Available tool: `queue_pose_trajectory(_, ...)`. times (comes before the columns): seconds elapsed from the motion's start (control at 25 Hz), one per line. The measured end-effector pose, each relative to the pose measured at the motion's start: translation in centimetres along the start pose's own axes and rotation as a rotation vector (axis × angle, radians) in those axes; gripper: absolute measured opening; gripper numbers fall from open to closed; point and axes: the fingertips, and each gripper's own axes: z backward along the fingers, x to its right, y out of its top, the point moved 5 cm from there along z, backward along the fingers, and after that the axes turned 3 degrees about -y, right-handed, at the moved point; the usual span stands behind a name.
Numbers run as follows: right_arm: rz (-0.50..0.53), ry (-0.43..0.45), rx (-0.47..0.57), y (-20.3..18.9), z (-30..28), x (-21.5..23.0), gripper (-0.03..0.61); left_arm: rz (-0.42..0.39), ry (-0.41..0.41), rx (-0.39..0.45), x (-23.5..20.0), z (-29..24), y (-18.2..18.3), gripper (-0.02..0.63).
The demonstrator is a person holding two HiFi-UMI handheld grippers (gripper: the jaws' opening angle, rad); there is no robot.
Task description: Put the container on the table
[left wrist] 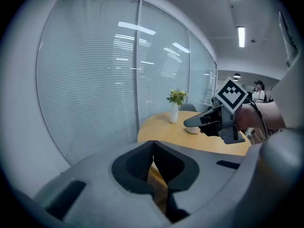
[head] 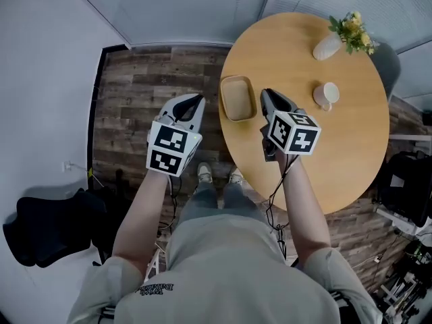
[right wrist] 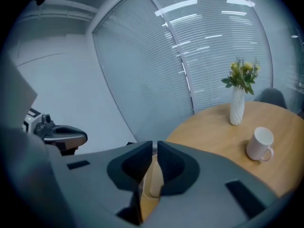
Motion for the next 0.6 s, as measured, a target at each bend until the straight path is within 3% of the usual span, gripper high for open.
queue_pose_trajectory(0.4,0.167,0.048,0.206,6.7,8.2,-3.5,0.035,-0.076,0.063,0.143,1.1,5.4,5.5,0.021)
queue_pose_trajectory(0.6,0.279,0.016,0.286,9.1,12.4,-4.7,0.035,-0.137,0.077,0.23,2.2,8.6,9.0,0.021)
